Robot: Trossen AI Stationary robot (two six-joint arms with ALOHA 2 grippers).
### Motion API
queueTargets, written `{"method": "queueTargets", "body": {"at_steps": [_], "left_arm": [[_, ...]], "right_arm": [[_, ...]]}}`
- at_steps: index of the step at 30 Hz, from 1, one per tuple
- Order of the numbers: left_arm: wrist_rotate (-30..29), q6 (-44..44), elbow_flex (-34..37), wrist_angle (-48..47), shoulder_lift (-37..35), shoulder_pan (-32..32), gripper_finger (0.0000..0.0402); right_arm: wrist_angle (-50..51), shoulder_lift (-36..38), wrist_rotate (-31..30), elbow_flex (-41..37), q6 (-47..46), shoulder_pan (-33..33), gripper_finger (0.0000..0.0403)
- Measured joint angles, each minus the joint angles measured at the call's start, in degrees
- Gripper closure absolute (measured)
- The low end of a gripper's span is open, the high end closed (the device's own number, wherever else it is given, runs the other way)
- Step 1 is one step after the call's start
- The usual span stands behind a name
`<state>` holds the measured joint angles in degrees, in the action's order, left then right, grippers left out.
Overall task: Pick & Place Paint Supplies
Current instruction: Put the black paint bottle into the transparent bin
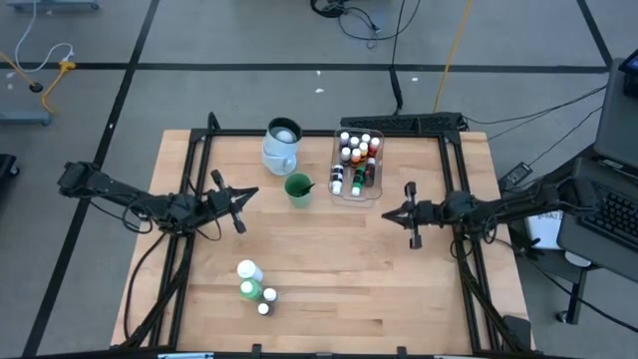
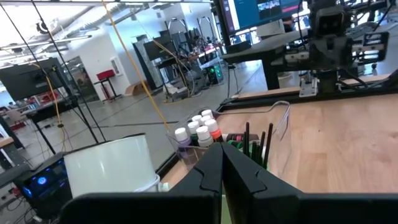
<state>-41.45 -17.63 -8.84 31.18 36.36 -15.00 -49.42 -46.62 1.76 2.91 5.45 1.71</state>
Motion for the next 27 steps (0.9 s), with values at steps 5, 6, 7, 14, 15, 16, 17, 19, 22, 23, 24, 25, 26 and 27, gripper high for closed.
{"method": "queueTargets", "body": {"at_steps": [5, 6, 7, 14, 15, 16, 17, 19, 22, 23, 24, 25, 26, 27], "left_arm": [[0.0, -0.5, 0.0, 0.0, 0.0, 0.0, 0.0396], [0.0, -0.6, 0.0, -0.1, 0.0, 0.0, 0.0396], [0.0, -0.5, 0.0, -0.1, 0.0, 0.0, 0.0396], [0.0, 0.1, 0.0, -1.2, 0.0, 0.0, 0.0396], [0.0, 0.2, 0.0, -1.1, 0.0, 0.0, 0.0396], [0.0, 0.2, 0.0, -1.1, 0.0, 0.0, 0.0396], [0.0, 0.2, 0.0, -1.1, 0.0, 0.0, 0.0396], [0.0, 0.2, 0.0, -1.1, 0.0, 0.0, 0.0396], [0.0, 0.2, 0.0, -1.3, 0.0, 0.0, 0.0396], [0.0, 0.1, 0.0, -1.5, 0.0, 0.0, 0.0396], [0.0, 0.1, 0.0, -1.5, 0.0, 0.0, 0.0396], [0.0, 0.1, 0.0, -1.5, 0.0, 0.0, 0.0396], [0.0, 0.1, 0.0, -1.9, 0.0, 0.0, 0.0396], [0.0, 0.1, 0.0, -2.4, 0.0, 0.0, 0.0396]], "right_arm": [[1.6, -5.6, -0.3, 4.1, 2.3, 3.9, 0.0402], [0.9, -7.0, -0.3, 5.2, 2.9, 4.5, 0.0402], [0.8, -8.3, -0.3, 6.2, 3.6, 5.1, 0.0402], [1.1, -20.0, -0.7, 14.3, 6.0, 8.5, 0.0402], [0.9, -21.8, -1.3, 15.5, 6.0, 8.9, 0.0402], [0.3, -23.6, -2.4, 16.7, 6.3, 9.5, 0.04], [-0.6, -25.4, -3.7, 17.8, 6.5, 10.0, 0.0397], [-2.3, -28.9, -6.6, 19.8, 7.1, 11.3, 0.0389], [-3.1, -34.6, -7.9, 24.2, 7.2, 14.4, 0.0373], [-3.3, -36.5, -7.9, 26.2, 7.6, 15.7, 0.0365], [-3.5, -38.4, -8.3, 28.4, 7.9, 16.9, 0.0357], [-3.6, -40.2, -9.5, 30.6, 7.9, 18.1, 0.0349], [-3.7, -42.1, -11.3, 32.8, 7.9, 19.0, 0.0339], [-3.7, -44.0, -13.2, 34.7, 7.9, 19.8, 0.0329]]}}
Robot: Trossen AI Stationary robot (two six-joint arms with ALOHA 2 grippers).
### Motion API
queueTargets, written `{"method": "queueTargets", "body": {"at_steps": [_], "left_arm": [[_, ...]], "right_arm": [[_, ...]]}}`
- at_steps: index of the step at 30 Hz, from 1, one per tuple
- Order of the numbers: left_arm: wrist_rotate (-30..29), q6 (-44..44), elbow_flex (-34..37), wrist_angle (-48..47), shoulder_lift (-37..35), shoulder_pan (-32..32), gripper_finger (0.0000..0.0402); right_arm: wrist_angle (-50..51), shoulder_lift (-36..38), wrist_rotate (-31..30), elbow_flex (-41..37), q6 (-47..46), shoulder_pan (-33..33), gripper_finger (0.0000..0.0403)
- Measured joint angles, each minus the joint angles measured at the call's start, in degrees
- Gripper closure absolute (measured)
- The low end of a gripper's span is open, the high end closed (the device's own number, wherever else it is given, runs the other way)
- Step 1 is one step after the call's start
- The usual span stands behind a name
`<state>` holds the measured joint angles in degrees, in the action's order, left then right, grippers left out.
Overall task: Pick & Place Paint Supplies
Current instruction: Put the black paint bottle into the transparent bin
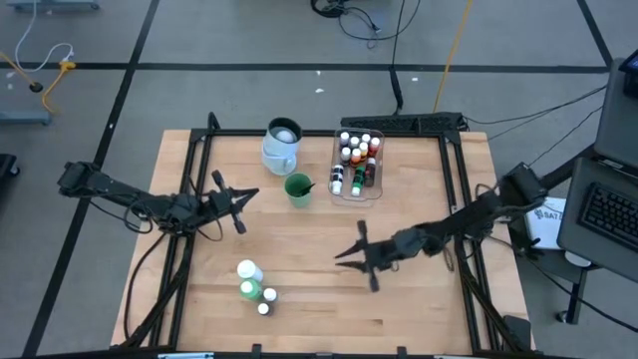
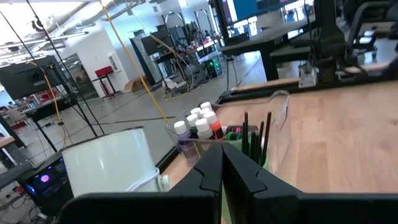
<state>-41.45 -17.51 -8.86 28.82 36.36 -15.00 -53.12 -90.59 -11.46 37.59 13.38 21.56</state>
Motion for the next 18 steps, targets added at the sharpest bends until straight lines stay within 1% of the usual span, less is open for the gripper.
{"method": "queueTargets", "body": {"at_steps": [2, 4, 7, 9, 11, 13, 15, 18], "left_arm": [[0.0, 0.0, 0.0, -1.0, 0.0, 0.0, 0.0396], [0.0, 0.4, 0.0, -1.7, 0.0, 0.0, 0.0396], [0.0, 2.0, 0.0, -2.1, 0.0, 0.0, 0.0396], [1.1, 3.6, 0.0, -2.1, 0.0, -0.1, 0.0396], [3.3, 4.1, 0.0, -2.3, 0.0, -0.1, 0.0396], [5.8, 4.1, 0.0, -2.9, 0.0, -0.1, 0.0396], [7.3, 3.7, 0.0, -3.9, 0.0, -0.1, 0.0396], [7.8, 2.0, 0.0, -4.6, 0.0, -0.1, 0.0396]], "right_arm": [[0.7, -4.1, -4.6, 3.5, -0.2, 1.1, 0.0305], [1.1, -7.9, -7.6, 6.8, -1.1, 1.4, 0.028], [1.9, -12.7, -7.9, 13.0, -4.2, 1.2, 0.0244], [5.0, -15.4, -7.9, 18.1, -5.3, 1.0, 0.0225], [9.5, -17.9, -7.8, 23.1, -5.4, 0.8, 0.0211], [13.2, -20.4, -6.8, 28.4, -5.4, 0.6, 0.0201], [15.8, -22.5, -3.4, 32.9, -6.1, 0.0, 0.0194], [18.4, -26.1, 1.4, 38.6, -8.5, -1.2, 0.0186]]}}
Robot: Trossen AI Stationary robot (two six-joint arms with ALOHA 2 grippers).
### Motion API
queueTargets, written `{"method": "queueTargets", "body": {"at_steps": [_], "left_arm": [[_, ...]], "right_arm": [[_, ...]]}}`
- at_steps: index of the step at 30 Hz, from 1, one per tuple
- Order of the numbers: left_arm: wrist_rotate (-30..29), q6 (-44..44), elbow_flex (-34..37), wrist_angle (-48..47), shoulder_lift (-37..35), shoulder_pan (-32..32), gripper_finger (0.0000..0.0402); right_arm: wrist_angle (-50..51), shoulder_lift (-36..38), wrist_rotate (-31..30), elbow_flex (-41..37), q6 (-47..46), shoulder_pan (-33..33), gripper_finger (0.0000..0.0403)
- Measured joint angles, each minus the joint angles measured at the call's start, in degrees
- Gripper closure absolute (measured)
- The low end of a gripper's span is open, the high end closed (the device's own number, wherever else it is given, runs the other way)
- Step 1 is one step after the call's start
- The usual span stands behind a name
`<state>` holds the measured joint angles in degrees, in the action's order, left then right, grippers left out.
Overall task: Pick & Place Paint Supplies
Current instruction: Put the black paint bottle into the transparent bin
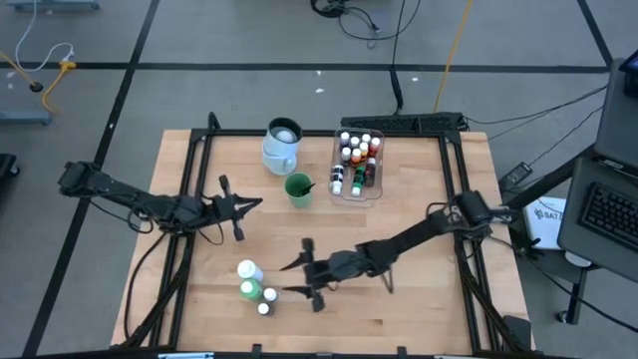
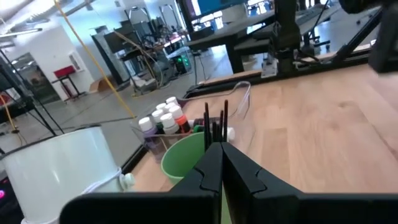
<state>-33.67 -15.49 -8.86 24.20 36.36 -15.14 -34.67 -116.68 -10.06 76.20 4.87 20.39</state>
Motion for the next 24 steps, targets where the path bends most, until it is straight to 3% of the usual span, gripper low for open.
{"method": "queueTargets", "body": {"at_steps": [8, 24], "left_arm": [[0.2, 0.1, 0.0, -0.6, 0.0, 0.0, 0.0396], [0.2, -0.8, 0.0, -0.4, 0.0, 0.0, 0.0396]], "right_arm": [[0.1, -7.9, 7.7, 7.6, -5.3, -2.0, 0.018], [-6.3, -10.3, 8.8, 7.9, -7.6, -1.8, 0.0179]]}}
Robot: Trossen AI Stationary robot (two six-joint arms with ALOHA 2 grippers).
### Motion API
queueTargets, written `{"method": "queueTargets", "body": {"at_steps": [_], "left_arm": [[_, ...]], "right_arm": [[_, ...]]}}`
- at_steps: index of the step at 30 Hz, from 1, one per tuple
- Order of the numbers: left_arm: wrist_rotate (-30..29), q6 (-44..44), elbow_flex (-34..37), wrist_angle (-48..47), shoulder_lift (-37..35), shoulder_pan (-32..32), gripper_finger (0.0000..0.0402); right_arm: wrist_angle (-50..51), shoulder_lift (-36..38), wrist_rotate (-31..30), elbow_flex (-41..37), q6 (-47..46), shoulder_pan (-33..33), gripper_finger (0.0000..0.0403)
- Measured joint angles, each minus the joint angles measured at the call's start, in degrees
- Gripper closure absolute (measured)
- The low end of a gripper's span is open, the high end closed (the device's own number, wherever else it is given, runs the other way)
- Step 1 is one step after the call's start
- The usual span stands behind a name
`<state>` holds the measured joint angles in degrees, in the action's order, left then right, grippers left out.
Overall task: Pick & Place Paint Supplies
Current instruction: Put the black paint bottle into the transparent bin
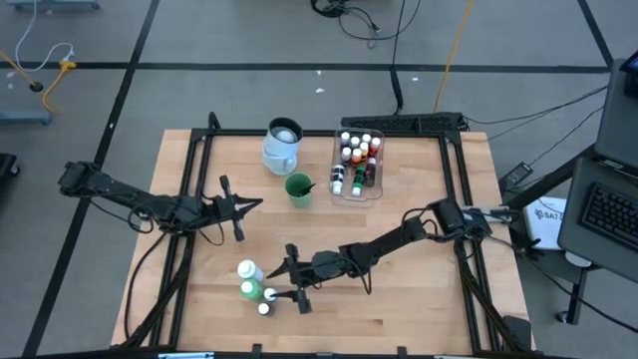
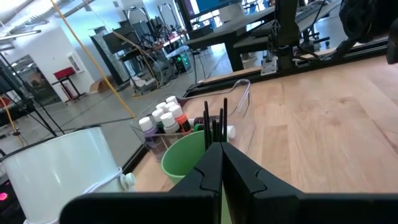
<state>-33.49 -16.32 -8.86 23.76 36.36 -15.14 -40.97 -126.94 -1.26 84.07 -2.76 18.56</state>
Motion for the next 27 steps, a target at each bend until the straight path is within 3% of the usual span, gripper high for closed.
{"method": "queueTargets", "body": {"at_steps": [17, 21, 27], "left_arm": [[0.0, -0.1, 0.0, -0.1, 0.0, 0.0, 0.0396], [0.0, 0.0, 0.0, -1.4, 0.0, 0.0, 0.0396], [0.0, 0.0, 0.0, -1.6, 0.0, 0.0, 0.0396]], "right_arm": [[6.0, 0.4, -0.3, 0.1, 3.6, 0.2, 0.0179], [7.4, 5.8, -2.4, -1.8, 7.8, 0.9, 0.0181], [5.5, 22.0, -15.1, -14.7, 15.9, 3.1, 0.0239]]}}
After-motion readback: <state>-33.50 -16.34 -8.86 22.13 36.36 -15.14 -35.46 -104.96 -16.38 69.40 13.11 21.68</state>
